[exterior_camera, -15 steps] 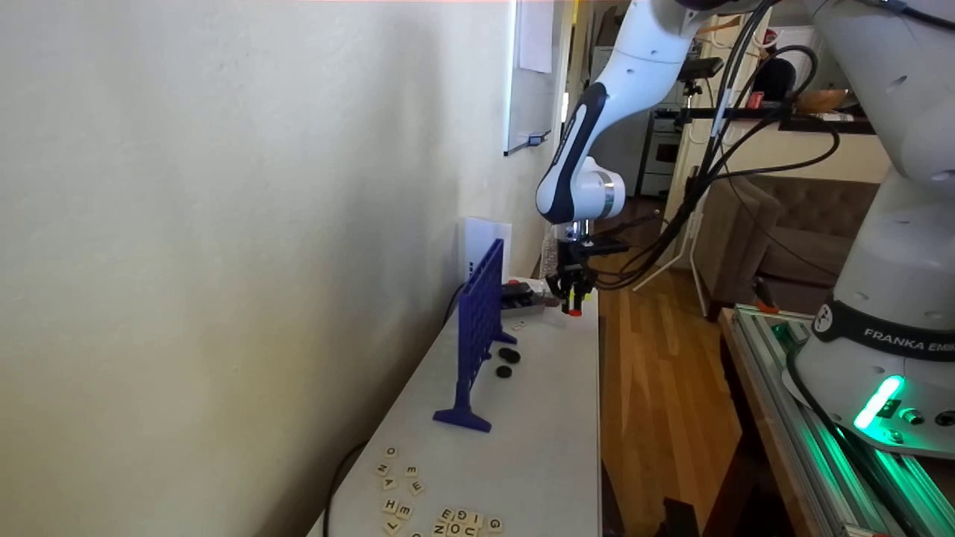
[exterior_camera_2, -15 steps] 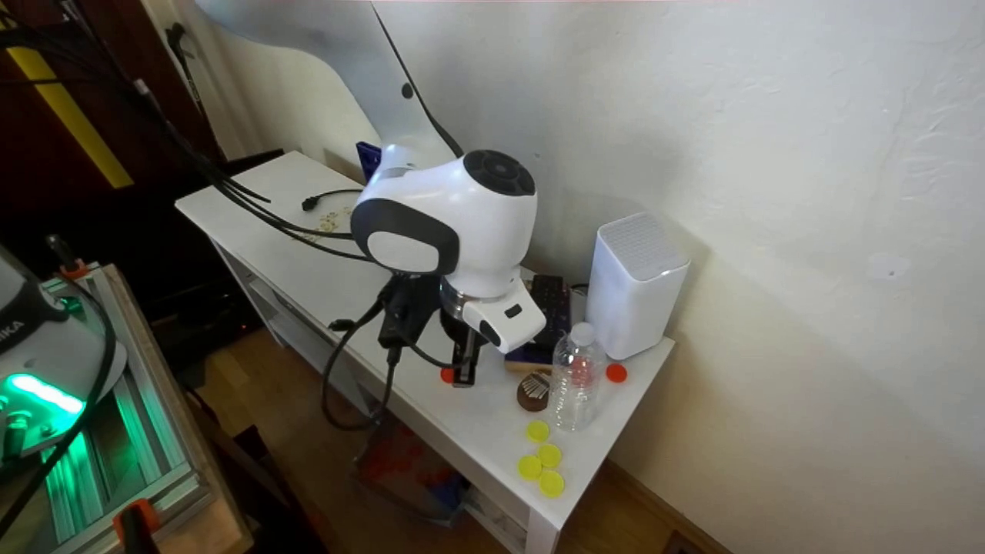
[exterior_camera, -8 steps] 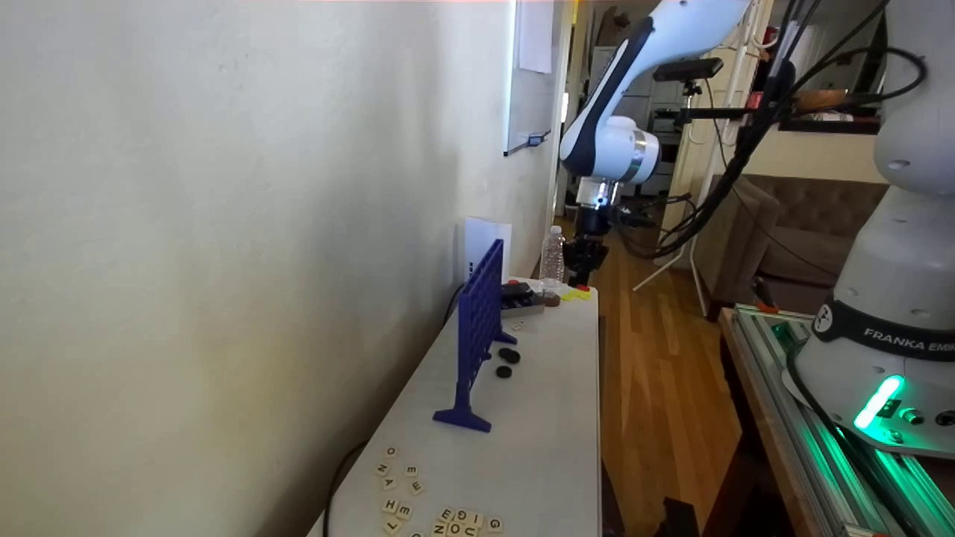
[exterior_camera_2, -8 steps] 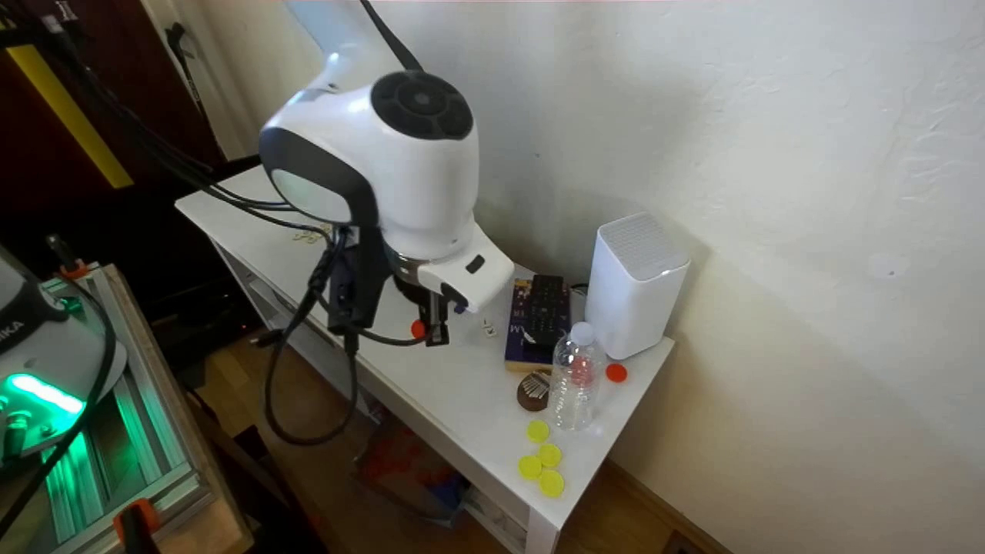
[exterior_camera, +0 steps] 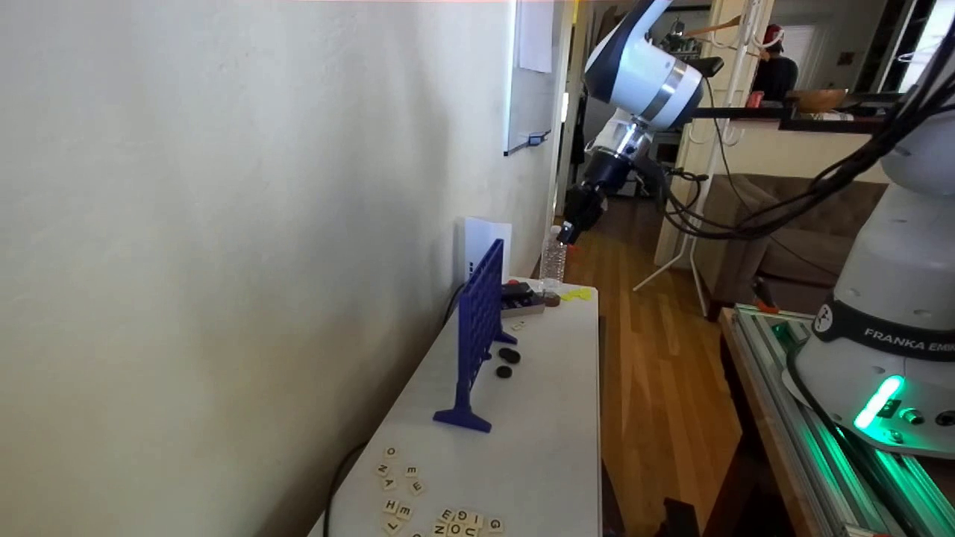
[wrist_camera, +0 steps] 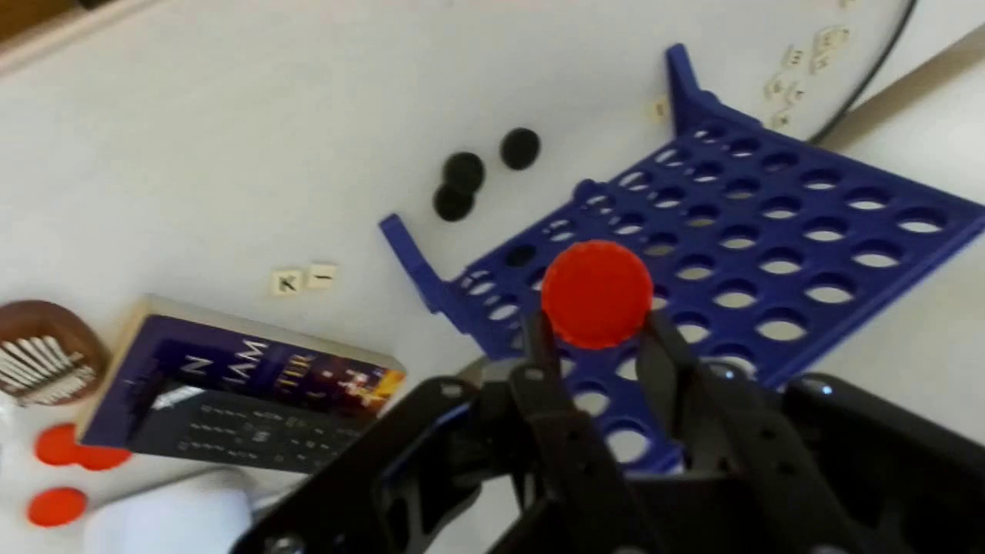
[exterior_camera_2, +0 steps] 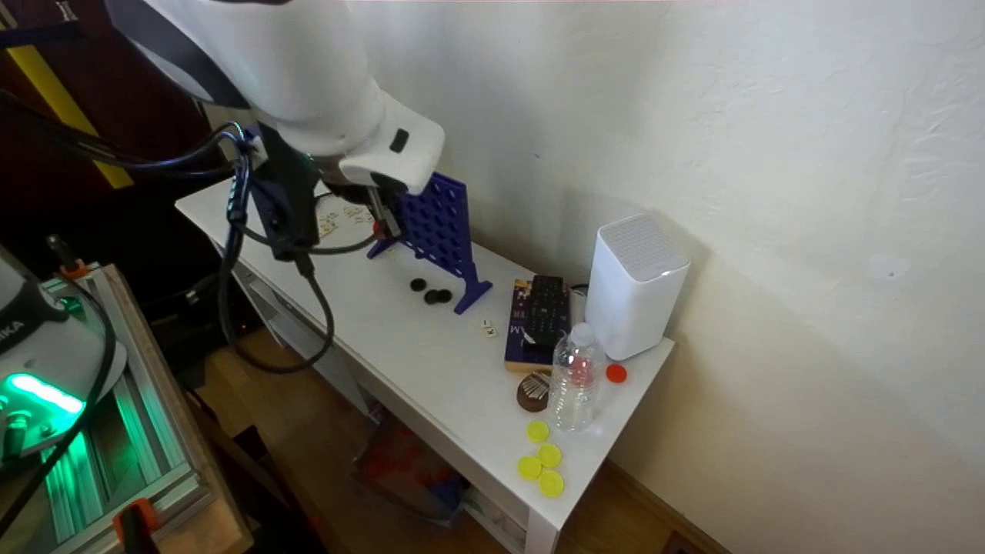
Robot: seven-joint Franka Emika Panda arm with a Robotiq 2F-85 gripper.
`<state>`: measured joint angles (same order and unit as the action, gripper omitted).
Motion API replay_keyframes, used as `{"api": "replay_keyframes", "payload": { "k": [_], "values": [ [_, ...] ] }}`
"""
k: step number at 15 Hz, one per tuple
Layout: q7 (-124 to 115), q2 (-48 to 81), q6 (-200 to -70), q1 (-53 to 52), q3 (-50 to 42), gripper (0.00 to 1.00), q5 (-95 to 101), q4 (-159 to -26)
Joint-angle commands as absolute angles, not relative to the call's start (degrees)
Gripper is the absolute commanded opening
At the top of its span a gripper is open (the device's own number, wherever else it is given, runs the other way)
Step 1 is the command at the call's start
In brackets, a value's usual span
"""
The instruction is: Pick up the red token closest to the purple object and place it in the purple on the far right
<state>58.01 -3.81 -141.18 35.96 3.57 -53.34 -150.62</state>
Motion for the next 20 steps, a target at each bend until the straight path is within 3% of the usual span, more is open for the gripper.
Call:
{"api": "replay_keyframes", "payload": {
  "k": [1, 5, 14, 19, 20],
  "values": [
    [65.9, -16.9, -136.7, 25.3, -5.1, 0.08, -61.6, -157.4],
    [69.5, -25.0, -135.4, 17.9, -11.5, 0.08, -70.5, -160.2],
    [95.2, -20.2, -135.5, 12.0, -17.8, 0.08, -109.7, -157.2],
    [112.4, -10.9, -131.5, 16.1, -12.1, 0.08, -126.2, -157.1],
    [108.1, -15.6, -132.7, 16.8, -12.6, 0.32, -122.7, -157.7]
  ]
}}
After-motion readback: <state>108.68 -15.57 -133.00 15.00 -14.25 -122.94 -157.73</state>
